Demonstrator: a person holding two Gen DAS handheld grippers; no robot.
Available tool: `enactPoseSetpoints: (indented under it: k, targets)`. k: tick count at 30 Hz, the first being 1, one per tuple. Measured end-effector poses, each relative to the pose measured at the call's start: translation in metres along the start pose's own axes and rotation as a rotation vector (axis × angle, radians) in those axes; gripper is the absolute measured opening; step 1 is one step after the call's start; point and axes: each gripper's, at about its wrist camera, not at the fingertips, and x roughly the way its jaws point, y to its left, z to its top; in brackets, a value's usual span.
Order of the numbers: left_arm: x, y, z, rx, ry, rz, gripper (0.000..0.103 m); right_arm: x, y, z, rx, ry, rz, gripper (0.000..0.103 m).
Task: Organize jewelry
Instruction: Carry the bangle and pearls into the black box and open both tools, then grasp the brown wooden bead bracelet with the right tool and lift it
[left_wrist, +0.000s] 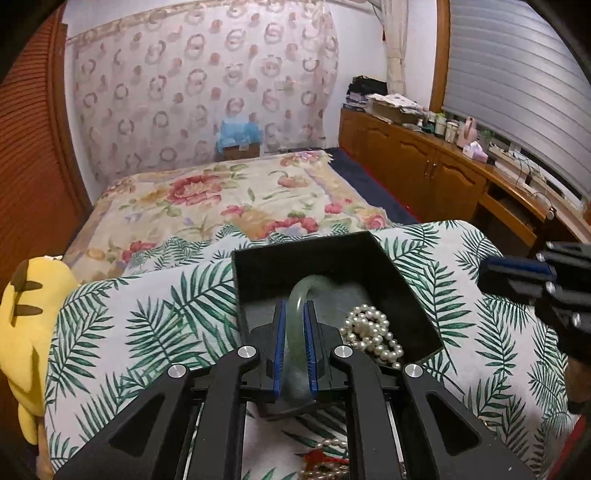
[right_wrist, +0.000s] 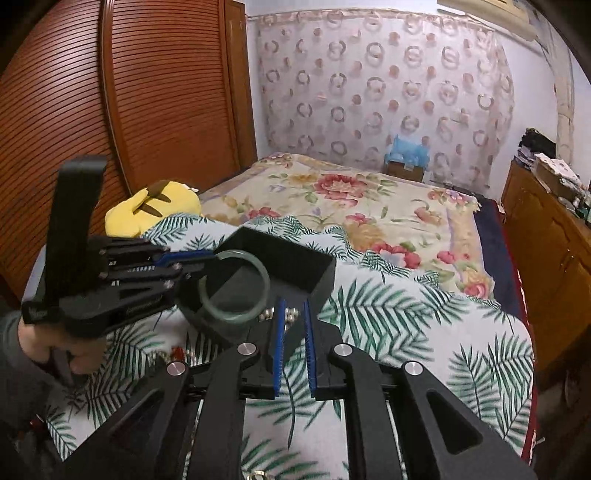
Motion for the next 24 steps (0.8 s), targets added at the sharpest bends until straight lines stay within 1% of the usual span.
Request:
enactPoseSetpoints:
  k: [5,9,10,12,16,18,19,24]
  targets:
    - [-0.013,-0.005,-0.007,0.016,-0.01,-0.011,0.011,-0.011,0.008,-0.024,0.0,-0.001,0.009,0.012]
    - [-0.031,-0.005,-0.014,0.032,-0.021,-0.012,0.015,-0.018,0.02,-0.042,0.006,-0.001,0.043,0.012]
    - [-0.035,-0.005,-0.016,0.034,-0.025,-0.014,0.016,-0.017,0.024,-0.045,0.006,0.004,0.052,0.012]
    - [-0.045,-0.004,-0.021,0.037,-0.036,-0.012,0.026,-0.016,0.034,-0.052,0.004,0.02,0.072,0.012]
    - [-0.065,-0.001,-0.036,0.044,-0.052,-0.014,0.028,-0.013,0.05,-0.064,0.008,0.042,0.109,0.012]
    - [-0.072,0.001,-0.043,0.043,-0.057,-0.012,0.034,-0.011,0.058,-0.071,0.005,0.058,0.118,0.012]
    - [-0.076,0.002,-0.047,0.039,-0.058,-0.013,0.035,-0.01,0.061,-0.073,0.003,0.065,0.123,0.012]
    - [-0.085,0.01,-0.067,0.014,-0.045,-0.013,0.036,0.0,0.072,-0.087,-0.005,0.115,0.146,0.012]
